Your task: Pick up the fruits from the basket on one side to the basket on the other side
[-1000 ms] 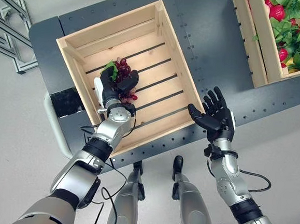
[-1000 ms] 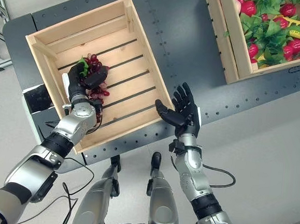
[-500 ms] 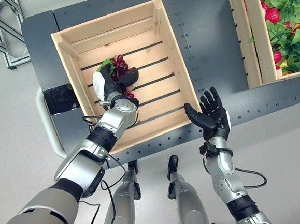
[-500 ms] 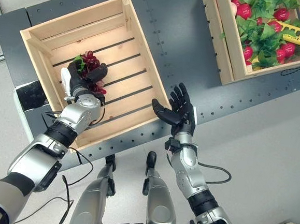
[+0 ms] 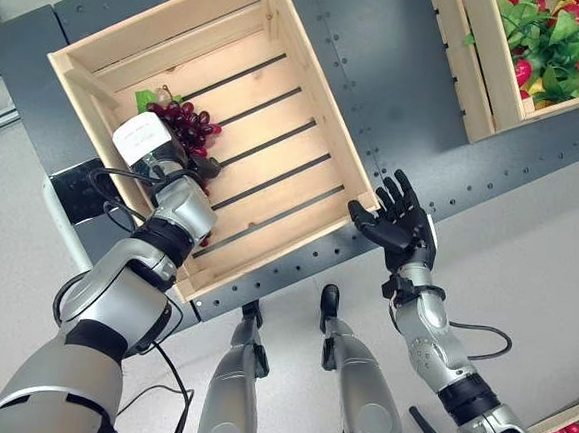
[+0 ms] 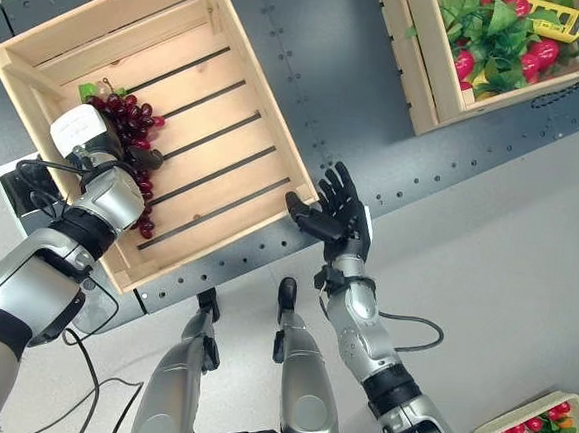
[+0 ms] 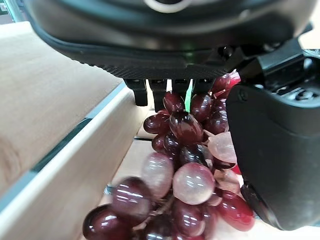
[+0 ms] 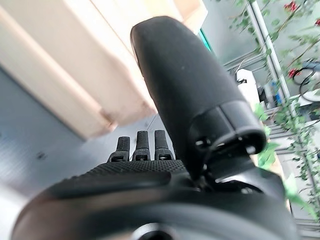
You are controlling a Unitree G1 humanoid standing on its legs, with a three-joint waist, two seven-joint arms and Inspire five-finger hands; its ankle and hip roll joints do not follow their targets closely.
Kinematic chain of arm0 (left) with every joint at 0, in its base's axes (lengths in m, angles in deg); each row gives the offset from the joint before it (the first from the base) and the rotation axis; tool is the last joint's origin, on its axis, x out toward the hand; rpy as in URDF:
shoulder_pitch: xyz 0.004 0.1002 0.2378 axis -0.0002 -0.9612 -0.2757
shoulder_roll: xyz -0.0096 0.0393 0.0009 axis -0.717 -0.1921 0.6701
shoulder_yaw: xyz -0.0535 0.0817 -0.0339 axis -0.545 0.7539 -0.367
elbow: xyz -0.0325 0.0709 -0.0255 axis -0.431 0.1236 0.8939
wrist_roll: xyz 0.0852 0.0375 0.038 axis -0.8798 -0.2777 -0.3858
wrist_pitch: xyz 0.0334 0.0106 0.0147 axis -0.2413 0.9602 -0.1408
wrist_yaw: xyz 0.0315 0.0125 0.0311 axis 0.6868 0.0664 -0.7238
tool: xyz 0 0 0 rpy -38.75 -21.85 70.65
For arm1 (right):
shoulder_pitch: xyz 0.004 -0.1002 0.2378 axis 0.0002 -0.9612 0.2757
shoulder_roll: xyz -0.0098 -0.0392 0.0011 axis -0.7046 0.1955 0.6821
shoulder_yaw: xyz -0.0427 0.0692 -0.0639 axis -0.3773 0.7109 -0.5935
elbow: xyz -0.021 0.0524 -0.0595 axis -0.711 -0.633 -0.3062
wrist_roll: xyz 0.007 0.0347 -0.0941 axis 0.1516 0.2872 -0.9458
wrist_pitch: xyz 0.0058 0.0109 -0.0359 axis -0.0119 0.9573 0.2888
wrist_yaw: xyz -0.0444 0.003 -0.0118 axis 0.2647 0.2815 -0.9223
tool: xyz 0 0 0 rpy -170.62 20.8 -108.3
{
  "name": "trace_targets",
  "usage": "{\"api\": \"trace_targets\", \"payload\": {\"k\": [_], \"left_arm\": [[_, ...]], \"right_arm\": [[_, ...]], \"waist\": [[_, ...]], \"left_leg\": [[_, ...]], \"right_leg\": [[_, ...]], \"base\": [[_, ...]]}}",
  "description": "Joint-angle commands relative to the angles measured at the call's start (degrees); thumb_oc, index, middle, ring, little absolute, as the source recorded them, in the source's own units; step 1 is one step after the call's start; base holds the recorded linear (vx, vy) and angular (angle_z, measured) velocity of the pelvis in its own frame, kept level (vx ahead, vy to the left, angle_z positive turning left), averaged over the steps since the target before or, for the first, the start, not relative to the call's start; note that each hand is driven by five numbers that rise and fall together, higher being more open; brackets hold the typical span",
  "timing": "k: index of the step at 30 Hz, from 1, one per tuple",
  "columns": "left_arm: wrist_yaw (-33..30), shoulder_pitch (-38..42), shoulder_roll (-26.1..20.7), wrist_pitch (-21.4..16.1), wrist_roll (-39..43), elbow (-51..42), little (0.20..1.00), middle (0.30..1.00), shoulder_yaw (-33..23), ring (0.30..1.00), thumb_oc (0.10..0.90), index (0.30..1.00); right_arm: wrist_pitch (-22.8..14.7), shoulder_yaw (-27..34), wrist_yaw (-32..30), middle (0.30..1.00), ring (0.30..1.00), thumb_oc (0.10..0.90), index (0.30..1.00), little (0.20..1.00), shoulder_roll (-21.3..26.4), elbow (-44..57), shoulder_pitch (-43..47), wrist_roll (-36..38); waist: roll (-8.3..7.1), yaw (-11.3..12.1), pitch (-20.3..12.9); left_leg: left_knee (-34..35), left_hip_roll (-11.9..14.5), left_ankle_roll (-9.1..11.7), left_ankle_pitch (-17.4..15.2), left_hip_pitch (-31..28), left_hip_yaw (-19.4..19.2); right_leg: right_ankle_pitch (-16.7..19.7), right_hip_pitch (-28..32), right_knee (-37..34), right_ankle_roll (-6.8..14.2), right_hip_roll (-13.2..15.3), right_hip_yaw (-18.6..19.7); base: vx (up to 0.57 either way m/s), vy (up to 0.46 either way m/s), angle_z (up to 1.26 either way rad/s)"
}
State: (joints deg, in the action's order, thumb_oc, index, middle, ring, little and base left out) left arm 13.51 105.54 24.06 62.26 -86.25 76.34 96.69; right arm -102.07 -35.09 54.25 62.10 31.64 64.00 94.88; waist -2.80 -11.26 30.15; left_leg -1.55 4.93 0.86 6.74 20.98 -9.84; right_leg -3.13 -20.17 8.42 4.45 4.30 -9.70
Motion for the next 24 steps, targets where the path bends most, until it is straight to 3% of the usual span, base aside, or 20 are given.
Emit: {"api": "trace_targets", "payload": {"k": [1, 7, 8, 9, 11, 12, 13, 14, 17, 18, 20, 24], "left_arm": [[-1.22, -2.08, -1.32, 0.79, 5.52, 6.63, 0.9, 0.9, -4.18, 0.9, 0.8, 0.9], [-2.48, -0.78, -2.4, -9.27, 12.31, 10.73, 0.9, 0.9, -6.52, 0.9, 0.8, 0.9], [-2.98, -0.7, -2.59, -13.1, 14.4, 10.99, 0.349, 0.349, -7.0, 0.349, 0.433, 0.349], [-3.21, -0.7, -2.56, -14.3, 14.74, 11.04, 0.3, 0.3, -7.18, 0.3, 0.4, 0.3], [-4.18, -0.99, -2.48, -19.42, 16.14, 10.39, 0.3, 0.3, -8.35, 0.3, 0.4, 0.3], [-4.42, -1.43, -2.41, -23.99, 18.56, 9.24, 0.3, 0.3, -9.32, 0.3, 0.4, 0.3], [-4.45, -1.44, -2.37, -24.87, 18.88, 8.88, 0.3, 0.3, -9.6, 0.3, 0.4, 0.3], [-5.22, -1.69, -2.35, -28.45, 20.73, 7.09, 0.3, 0.3, -10.39, 0.3, 0.4, 0.3], [-7.1, -3.01, -1.38, -34.38, 22.45, 1.99, 0.3, 0.3, -12.51, 0.3, 0.4, 0.3], [-7.24, -3.13, -1.33, -34.6, 22.41, 1.74, 0.3, 0.3, -12.58, 0.3, 0.4, 0.3], [-8.88, -4.35, -1.21, -38.55, 21.84, -3.06, 0.3, 0.3, -13.85, 0.3, 0.4, 0.3], [-10.03, -5.58, -1.61, -40.99, 14.53, -9.03, 0.3, 0.3, -13.69, 0.3, 0.4, 0.3]], "right_arm": [[-4.89, 3.58, 1.59, 0.9, 0.9, 0.8, 0.9, 0.9, 0.2, 5.71, 1.24, -0.86], [-4.57, 3.15, -0.11, 0.9, 0.9, 0.8, 0.9, 0.9, 0.63, 6.14, 1.87, -0.77], [-4.82, 2.97, -0.11, 0.9, 0.9, 0.8, 0.9, 0.9, 0.61, 6.1, 1.82, -0.95], [-4.84, 2.88, -0.21, 0.9, 0.9, 0.8, 0.9, 0.9, 0.59, 6.14, 1.86, -0.99], [-5.14, 2.68, -0.18, 0.9, 0.9, 0.8, 0.9, 0.9, 0.38, 5.95, 1.72, -0.94], [-5.43, 2.7, 0.11, 0.9, 0.9, 0.8, 0.9, 0.9, 0.16, 5.63, 1.52, -0.91], [-5.57, 2.69, 0.21, 0.9, 0.9, 0.8, 0.9, 0.9, 0.11, 5.5, 1.45, -0.88], [-5.84, 2.78, 0.49, 0.9, 0.9, 0.8, 0.9, 0.9, 0.15, 5.32, 1.26, -0.66], [-6.07, 3.22, 0.07, 0.9, 0.9, 0.8, 0.9, 0.9, -0.12, 5.84, 0.58, -1.34], [-6.06, 3.23, 0.02, 0.9, 0.9, 0.8, 0.9, 0.9, -0.12, 5.9, 0.54, -1.39], [-6.26, 3.8, -0.15, 0.9, 0.9, 0.8, 0.9, 0.9, -0.34, 6.41, -0.3, -1.6], [-5.91, 4.78, 0.64, 0.9, 0.9, 0.8, 0.9, 0.9, 0.11, 7.29, -1.44, -1.9]], "waist": [[-3.53, 0.77, -0.35], [-3.76, 0.44, -0.35], [-3.73, 0.4, -0.35], [-3.75, 0.4, -0.35], [-3.74, 0.49, -0.35], [-3.6, 0.65, -0.35], [-3.56, 0.69, -0.35], [-3.4, 0.86, -0.35], [-2.89, 1.34, -0.35], [-2.86, 1.34, -0.35], [-2.36, 1.82, -0.35], [-1.68, 2.28, -0.35]], "left_leg": [[-6.12, 2.99, 3.9, -1.64, 4.78, -1.06], [-5.58, 2.92, 3.85, -1.37, 5.18, -1.59], [-5.59, 2.87, 3.86, -1.35, 5.31, -1.58], [-5.6, 2.86, 3.87, -1.35, 5.33, -1.6], [-5.61, 2.9, 3.86, -1.46, 5.27, -1.68], [-5.57, 2.87, 3.83, -1.52, 5.13, -1.62], [-5.55, 2.88, 3.82, -1.57, 5.03, -1.63], [-5.53, 2.81, 3.77, -1.67, 4.84, -1.52], [-5.15, 2.54, 3.65, -1.86, 4.08, -1.12], [-5.11, 2.52, 3.64, -1.86, 4.01, -1.09], [-4.62, 2.28, 3.49, -2.02, 3.01, -0.85], [-4.73, 1.98, 3.17, -2.48, 1.96, -0.69]], "right_leg": [[-1.36, -2.81, 3.2, -3.36, -0.63, 1.53], [-1.37, -4.2, 3.66, -3.36, -0.84, 1.83], [-1.51, -4.58, 4.09, -3.38, -0.91, 1.95], [-1.53, -4.63, 4.12, -3.38, -0.92, 1.95], [-1.73, -4.82, 4.41, -3.45, -0.94, 1.91], [-1.83, -4.91, 4.69, -3.42, -0.95, 1.92], [-1.88, -4.85, 4.74, -3.41, -0.92, 1.87], [-1.95, -4.72, 4.81, -3.4, -0.83, 1.82], [-2.07, -4.02, 4.68, -3.36, -0.68, 1.58], [-2.07, -3.96, 4.65, -3.35, -0.67, 1.56], [-2.11, -3.06, 4.4, -3.32, -0.59, 1.35], [-2.25, -2.26, 4.64, -3.31, -0.37, 1.25]], "base": [[0.03, 0.019, -0.05], [0.01, 0.005, -0.02], [0.0, 0.0, 0.0], [0.0, 0.0, 0.0], [0.0, -0.002, 0.02], [0.0, 0.0, 0.0], [0.0, 0.0, 0.0], [0.0, 0.0, 0.0], [0.0, -0.029, 0.03], [0.0, -0.023, 0.04], [0.0, -0.01, 0.02], [-0.01, -0.003, 0.04]]}}
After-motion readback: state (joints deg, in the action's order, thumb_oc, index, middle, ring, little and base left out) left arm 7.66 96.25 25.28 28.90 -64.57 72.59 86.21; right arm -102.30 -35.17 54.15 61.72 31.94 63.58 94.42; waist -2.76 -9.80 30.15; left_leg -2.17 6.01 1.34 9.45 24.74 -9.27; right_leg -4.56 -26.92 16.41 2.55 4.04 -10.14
